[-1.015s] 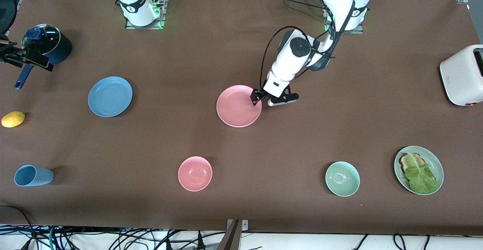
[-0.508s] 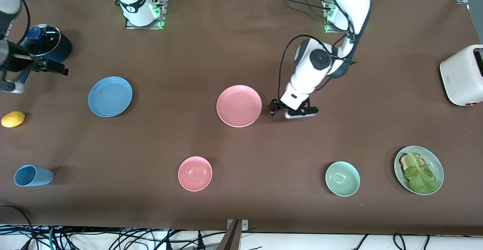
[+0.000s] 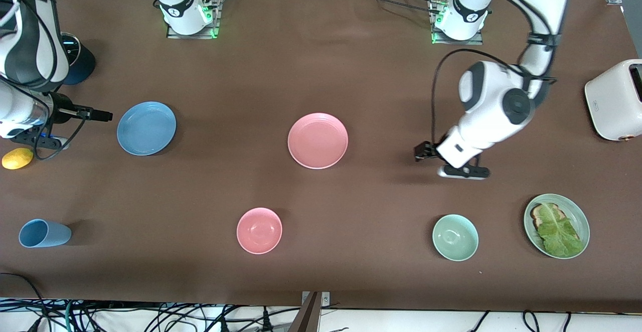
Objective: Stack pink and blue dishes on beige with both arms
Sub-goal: 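Withdraw the left gripper while the right gripper reaches the blue plate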
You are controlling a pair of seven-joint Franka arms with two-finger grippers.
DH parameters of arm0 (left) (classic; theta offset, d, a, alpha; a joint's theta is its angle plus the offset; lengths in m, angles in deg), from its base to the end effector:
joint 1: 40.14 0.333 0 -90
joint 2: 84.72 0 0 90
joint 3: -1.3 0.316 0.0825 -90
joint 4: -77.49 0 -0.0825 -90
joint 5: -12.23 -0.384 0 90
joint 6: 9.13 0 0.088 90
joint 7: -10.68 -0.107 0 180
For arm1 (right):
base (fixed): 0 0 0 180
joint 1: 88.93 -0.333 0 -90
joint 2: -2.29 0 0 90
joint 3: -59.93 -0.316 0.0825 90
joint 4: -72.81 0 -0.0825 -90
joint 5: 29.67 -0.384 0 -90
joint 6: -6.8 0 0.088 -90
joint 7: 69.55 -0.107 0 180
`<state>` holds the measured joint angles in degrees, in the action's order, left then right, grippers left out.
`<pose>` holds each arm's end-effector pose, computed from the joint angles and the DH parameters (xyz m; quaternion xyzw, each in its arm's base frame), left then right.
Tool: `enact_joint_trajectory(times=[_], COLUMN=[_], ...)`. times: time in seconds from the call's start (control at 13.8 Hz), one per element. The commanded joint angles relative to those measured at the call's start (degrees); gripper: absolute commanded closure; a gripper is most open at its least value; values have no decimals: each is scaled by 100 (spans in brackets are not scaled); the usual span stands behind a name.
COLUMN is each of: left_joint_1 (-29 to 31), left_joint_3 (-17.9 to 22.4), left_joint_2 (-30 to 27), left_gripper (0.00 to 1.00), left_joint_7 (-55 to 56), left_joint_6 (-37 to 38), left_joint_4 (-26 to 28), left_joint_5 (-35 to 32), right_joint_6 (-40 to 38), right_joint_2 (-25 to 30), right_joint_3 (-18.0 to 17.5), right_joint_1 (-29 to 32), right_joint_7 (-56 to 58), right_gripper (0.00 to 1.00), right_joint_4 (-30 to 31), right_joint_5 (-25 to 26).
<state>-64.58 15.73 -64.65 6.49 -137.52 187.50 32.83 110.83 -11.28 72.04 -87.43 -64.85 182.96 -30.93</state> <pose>0.6064 -0.1252 0.3148 0.9951 -0.0177 -0.0103 0.0964 0.5517 -0.1276 0.3487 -0.9822 0.0823 0.1685 0.0123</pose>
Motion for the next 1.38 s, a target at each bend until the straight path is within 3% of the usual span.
enact_joint_trajectory(times=[0.0,0.36,0.51,0.8,1.02,1.09,1.31], left_joint_1=[666,1449,1862,1934,1899,1934,2057], left_joint_3=[-80,-185,-536,-616,-669,-756,-801], left_joint_2=[-46,-143,-239,-828,-1100,-1214,-1408], left_gripper=[1,0,0,0,0,0,0], left_joint_7=[-827,-872,-829,-750,4,59,50], left_joint_6=[822,2280,2869,3205,3530,3583,3820], left_joint_4=[-409,-1375,-1841,-1895,-1913,-1913,-2035], left_joint_5=[-151,-1075,-1425,-1586,-1708,-1709,-1709], right_joint_6=[485,1076,1102,1102,1102,1059,945], right_joint_2=[-723,-1595,-1771,-1974,-1983,-1983,-1931], right_joint_3=[81,72,64,64,64,64,37], right_joint_1=[551,1098,1099,1116,1160,1169,1134], right_joint_7=[1168,2253,2386,2483,2684,2685,2598], right_gripper=[0,1,20,50,95,100,100], right_joint_4=[-11,-55,-64,-90,-99,-117,-160], right_joint_5=[-618,-1498,-1693,-1948,-1957,-1983,-2027])
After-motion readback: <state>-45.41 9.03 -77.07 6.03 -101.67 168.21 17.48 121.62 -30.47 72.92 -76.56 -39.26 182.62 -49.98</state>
